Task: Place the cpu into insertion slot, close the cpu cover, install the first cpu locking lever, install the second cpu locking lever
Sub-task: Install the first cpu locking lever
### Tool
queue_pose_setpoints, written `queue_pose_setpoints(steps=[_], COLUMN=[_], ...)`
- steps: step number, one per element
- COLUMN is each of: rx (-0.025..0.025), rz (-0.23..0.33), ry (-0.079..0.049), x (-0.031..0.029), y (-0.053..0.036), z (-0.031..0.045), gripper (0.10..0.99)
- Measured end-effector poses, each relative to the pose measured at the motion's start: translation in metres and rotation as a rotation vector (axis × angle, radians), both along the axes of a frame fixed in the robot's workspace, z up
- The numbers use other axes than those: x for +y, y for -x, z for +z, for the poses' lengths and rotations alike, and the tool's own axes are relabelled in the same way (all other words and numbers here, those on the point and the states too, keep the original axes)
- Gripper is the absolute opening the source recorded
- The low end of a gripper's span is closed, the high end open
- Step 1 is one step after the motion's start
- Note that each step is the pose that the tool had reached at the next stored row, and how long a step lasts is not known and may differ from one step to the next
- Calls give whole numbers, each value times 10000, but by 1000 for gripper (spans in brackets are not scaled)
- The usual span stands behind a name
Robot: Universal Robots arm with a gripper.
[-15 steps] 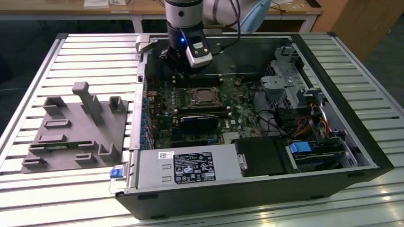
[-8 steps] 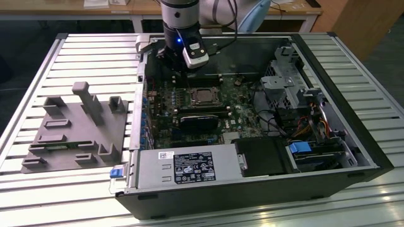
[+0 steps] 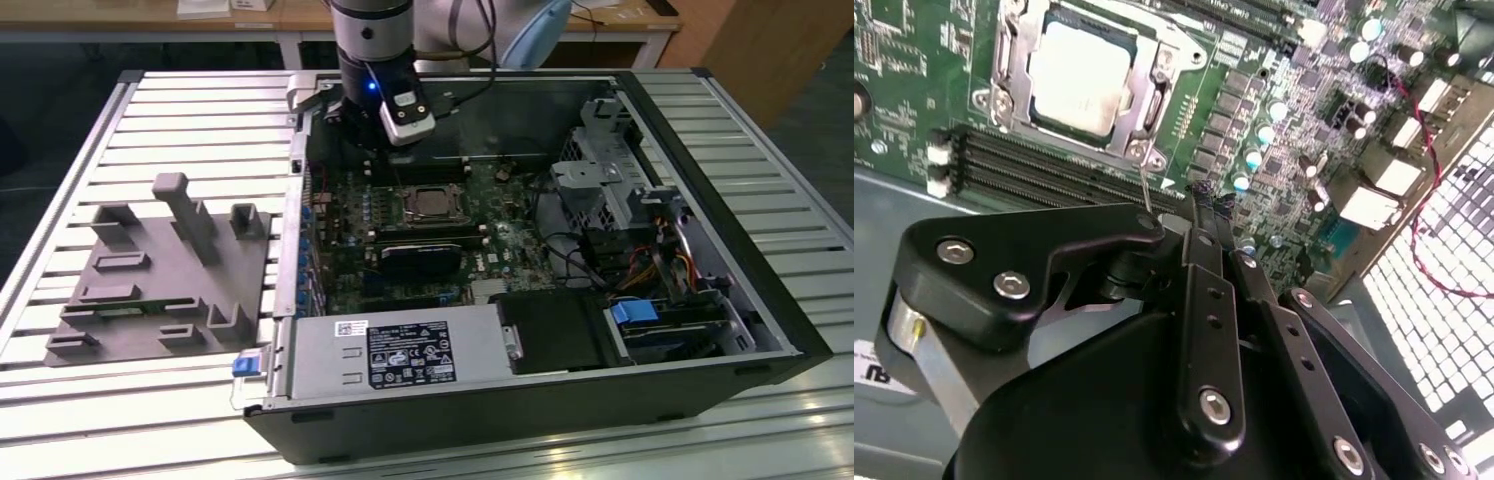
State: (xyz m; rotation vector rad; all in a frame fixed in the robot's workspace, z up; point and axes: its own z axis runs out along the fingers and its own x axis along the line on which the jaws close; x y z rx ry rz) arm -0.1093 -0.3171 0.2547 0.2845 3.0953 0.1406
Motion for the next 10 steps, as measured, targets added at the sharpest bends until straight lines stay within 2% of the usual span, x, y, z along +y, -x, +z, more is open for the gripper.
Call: queue_pose_setpoints(steps=[10], rx=[-15], rz=[471], ry=[-542], x=[0], y=[26], z=[-8], gripper=[102])
